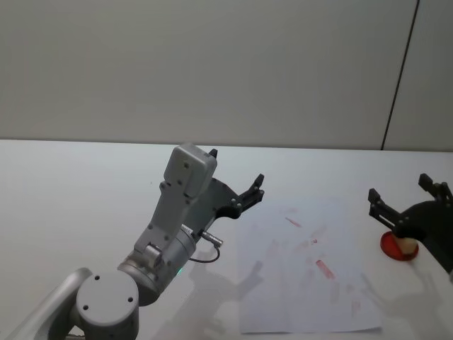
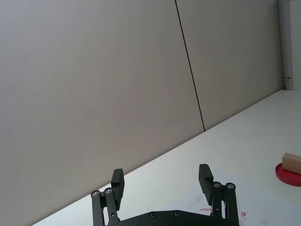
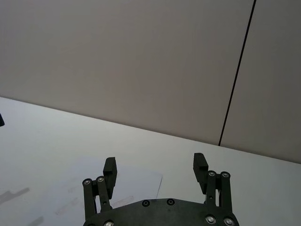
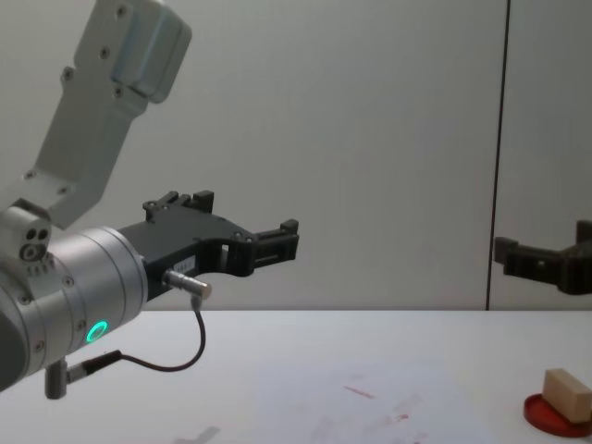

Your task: Use the one hand to pick up the stamp and affix it onto the A4 paper.

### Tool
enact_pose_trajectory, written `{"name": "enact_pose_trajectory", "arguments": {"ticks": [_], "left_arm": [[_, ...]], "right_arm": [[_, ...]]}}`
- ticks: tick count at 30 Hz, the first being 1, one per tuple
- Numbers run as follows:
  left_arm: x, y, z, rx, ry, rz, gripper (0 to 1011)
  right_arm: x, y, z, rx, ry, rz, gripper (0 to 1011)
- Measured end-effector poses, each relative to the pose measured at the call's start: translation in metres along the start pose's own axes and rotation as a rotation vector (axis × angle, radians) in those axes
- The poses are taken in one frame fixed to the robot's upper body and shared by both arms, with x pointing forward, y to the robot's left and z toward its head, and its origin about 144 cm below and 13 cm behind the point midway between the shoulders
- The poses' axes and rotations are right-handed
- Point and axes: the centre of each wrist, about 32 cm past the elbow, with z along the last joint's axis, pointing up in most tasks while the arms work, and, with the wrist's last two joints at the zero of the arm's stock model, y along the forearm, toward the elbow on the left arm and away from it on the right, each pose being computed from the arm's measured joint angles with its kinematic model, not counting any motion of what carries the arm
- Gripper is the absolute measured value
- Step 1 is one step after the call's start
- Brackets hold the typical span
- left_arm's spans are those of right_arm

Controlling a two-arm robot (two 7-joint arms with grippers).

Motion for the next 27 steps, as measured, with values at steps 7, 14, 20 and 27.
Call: {"name": "enact_pose_trajectory", "arguments": {"ticks": [7, 14, 20, 27], "left_arm": [[0.0, 0.0, 0.0, 0.0, 0.0, 0.0, 1002], [0.0, 0.0, 0.0, 0.0, 0.0, 0.0, 1002], [0.0, 0.0, 0.0, 0.0, 0.0, 0.0, 1002], [0.0, 0.0, 0.0, 0.0, 0.0, 0.0, 1002]], "right_arm": [[-0.008, -0.014, -0.002, 0.034, 0.024, -0.022, 1000], [-0.011, -0.019, -0.002, 0.045, 0.036, -0.031, 1000], [-0.012, -0.02, -0.002, 0.048, 0.039, -0.033, 1001], [-0.012, -0.02, -0.001, 0.036, 0.044, -0.044, 1000]]}}
